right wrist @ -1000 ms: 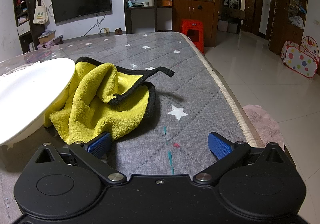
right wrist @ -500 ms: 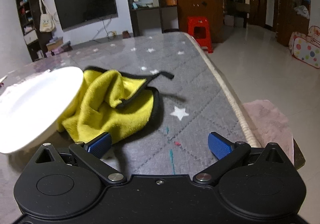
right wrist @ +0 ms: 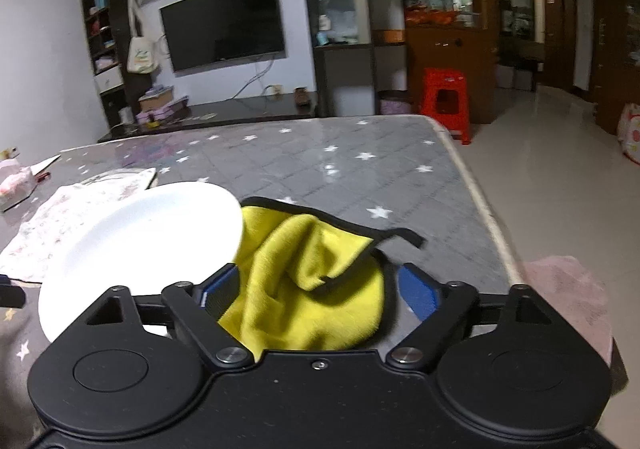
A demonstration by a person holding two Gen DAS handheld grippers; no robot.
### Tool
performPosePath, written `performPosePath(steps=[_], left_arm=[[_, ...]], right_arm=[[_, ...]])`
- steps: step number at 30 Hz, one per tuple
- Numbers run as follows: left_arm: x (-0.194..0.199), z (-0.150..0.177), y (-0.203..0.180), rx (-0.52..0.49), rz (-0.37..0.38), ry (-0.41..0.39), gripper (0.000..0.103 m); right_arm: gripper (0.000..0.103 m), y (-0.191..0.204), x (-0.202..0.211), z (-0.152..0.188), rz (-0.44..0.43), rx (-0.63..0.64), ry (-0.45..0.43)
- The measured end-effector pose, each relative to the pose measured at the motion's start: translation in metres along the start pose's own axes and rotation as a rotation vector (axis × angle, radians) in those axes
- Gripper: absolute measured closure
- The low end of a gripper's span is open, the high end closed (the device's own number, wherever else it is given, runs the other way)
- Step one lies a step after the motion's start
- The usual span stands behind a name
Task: Clean bowl
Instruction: 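Grasp the yellow cloth with the right tool while the left tool approaches the white bowl rim, then grasp the white bowl rim with the left tool and lift it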
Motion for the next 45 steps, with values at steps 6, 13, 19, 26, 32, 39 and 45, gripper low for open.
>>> performPosePath(steps=[6,13,19,26,32,39,45], left_arm=[[-0.009,0.002,-0.002,0.025,-0.019,0.031,0.018],[-0.016,0.003,-0.001,0.06,-0.03,0.046,0.019],[-0.021,0.004,-0.003,0.084,-0.025,0.065,0.019],[-0.031,0.007,-0.011,0.104,-0.004,0.097,0.027],[-0.037,0.006,-0.017,0.107,0.013,0.095,0.047],[-0.041,0.005,-0.025,0.086,0.02,0.1,0.066],[-0.043,0.004,-0.025,0.036,-0.003,0.095,0.067]], right_arm=[[0.042,0.011,-0.017,-0.008,-0.037,0.01,0.014],[0.052,0.008,-0.037,-0.008,-0.046,0.006,0.049],[0.054,0.008,-0.052,0.0,-0.045,0.022,0.086],[0.062,0.014,-0.055,0.007,-0.072,0.029,0.096],[0.071,0.017,-0.044,0.014,-0.086,0.03,0.093],[0.073,0.023,-0.026,0.028,-0.098,0.022,0.077],[0.074,0.032,-0.009,0.039,-0.1,0.036,0.064]])
Point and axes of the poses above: each gripper's, at about its wrist camera, not at the fingertips, and x roughly against the way its jaws point, y to its left, z to its underside, the point moved 10 cm from there along -x, roughly the way its jaws point, and after that the axes turned 2 degrees about x, right-handed, at the moved point
